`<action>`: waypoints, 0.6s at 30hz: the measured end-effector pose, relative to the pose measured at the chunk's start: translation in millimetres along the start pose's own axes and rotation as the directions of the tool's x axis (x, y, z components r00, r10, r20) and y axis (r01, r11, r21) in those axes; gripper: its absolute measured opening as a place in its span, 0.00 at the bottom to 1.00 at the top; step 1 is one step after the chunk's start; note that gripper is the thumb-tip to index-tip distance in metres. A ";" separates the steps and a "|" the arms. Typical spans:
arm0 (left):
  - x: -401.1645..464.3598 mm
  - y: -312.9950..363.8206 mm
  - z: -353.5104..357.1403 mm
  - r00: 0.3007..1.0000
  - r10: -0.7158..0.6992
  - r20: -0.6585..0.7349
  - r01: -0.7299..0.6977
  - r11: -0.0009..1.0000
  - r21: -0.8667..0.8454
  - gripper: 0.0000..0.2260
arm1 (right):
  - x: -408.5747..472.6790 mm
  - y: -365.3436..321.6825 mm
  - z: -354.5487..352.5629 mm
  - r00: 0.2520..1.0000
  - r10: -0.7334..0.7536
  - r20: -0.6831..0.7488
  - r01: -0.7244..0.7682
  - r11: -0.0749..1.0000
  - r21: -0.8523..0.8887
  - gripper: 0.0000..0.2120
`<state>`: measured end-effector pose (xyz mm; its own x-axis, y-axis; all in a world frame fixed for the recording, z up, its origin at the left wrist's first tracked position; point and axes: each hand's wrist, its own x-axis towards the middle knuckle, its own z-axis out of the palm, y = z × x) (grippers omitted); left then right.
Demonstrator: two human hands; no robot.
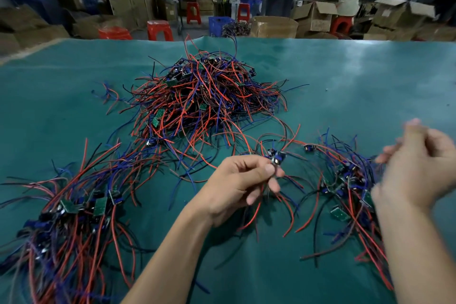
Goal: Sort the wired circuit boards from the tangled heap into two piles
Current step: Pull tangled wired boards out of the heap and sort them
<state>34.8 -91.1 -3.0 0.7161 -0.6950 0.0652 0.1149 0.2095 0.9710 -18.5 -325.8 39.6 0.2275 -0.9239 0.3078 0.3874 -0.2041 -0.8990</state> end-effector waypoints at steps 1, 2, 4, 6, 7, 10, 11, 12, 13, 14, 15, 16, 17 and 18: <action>1.4 -0.7 0.7 0.999 0.009 -0.052 -0.010 1.000 -0.007 0.07 | -9.7 2.0 4.6 0.993 0.026 0.116 -0.024 1.000 -0.018 0.11; 2.6 -1.4 2.0 0.996 0.012 -0.086 -0.013 1.000 -0.009 0.07 | -23.3 3.7 11.3 0.960 0.067 0.273 -0.054 0.997 -0.057 0.11; 3.6 -1.8 3.7 0.993 0.023 -0.114 -0.023 1.000 0.001 0.07 | -52.1 4.7 24.3 0.787 0.128 0.604 -0.009 0.981 -0.196 0.14; 2.8 -2.3 3.2 0.993 0.042 -0.112 -0.039 0.999 0.031 0.10 | -75.4 7.7 29.7 0.567 0.112 0.816 0.130 0.966 -0.223 0.11; 2.1 -1.9 3.1 0.993 0.047 -0.112 -0.042 0.998 0.041 0.12 | -80.9 9.6 30.3 0.520 0.089 0.850 0.154 0.969 -0.196 0.08; 2.4 -1.2 3.8 0.993 0.031 -0.118 -0.028 0.999 0.031 0.13 | -80.8 11.2 30.1 0.568 0.078 0.819 0.026 0.993 -0.112 0.05; 2.7 -0.9 4.6 0.994 0.018 -0.105 -0.015 1.000 0.024 0.12 | -78.3 12.3 30.3 0.601 0.076 0.796 -0.023 0.997 -0.078 0.05; 3.0 -0.8 5.3 0.996 0.008 -0.085 -0.006 1.000 0.021 0.11 | -75.6 12.5 30.4 0.640 0.066 0.766 -0.032 0.998 -0.058 0.05; 3.7 -1.0 5.7 0.999 0.001 -0.051 0.000 1.000 0.023 0.10 | -72.2 12.6 30.6 0.685 0.039 0.727 -0.017 0.999 -0.038 0.06; 4.3 -1.4 5.9 1.000 0.000 -0.005 0.001 0.999 0.032 0.10 | -68.6 12.5 31.1 0.729 0.012 0.684 0.000 1.000 -0.017 0.07; 4.3 -0.1 6.1 0.999 -0.004 0.031 0.003 0.999 0.053 0.10 | -64.9 11.2 31.7 0.773 -0.007 0.634 0.006 1.000 0.004 0.08; 3.8 1.2 6.1 0.998 -0.005 0.057 0.001 0.997 0.082 0.10 | -61.6 7.5 31.9 0.814 -0.017 0.581 0.005 1.000 0.023 0.08; 2.5 3.0 6.6 0.996 -0.012 0.083 0.003 0.994 0.107 0.09 | -57.1 2.8 32.9 0.854 -0.020 0.520 -0.003 0.999 0.043 0.08; 1.7 3.1 6.9 0.994 -0.012 0.106 0.000 0.994 0.113 0.09 | -51.2 -3.9 35.3 0.889 -0.029 0.457 -0.002 0.998 0.067 0.08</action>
<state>31.6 -96.3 1.7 0.6375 -0.7665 0.0776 0.0360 0.1302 0.9908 -0.1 -266.2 38.3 0.5989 -0.6676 0.4422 0.4463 -0.1802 -0.8766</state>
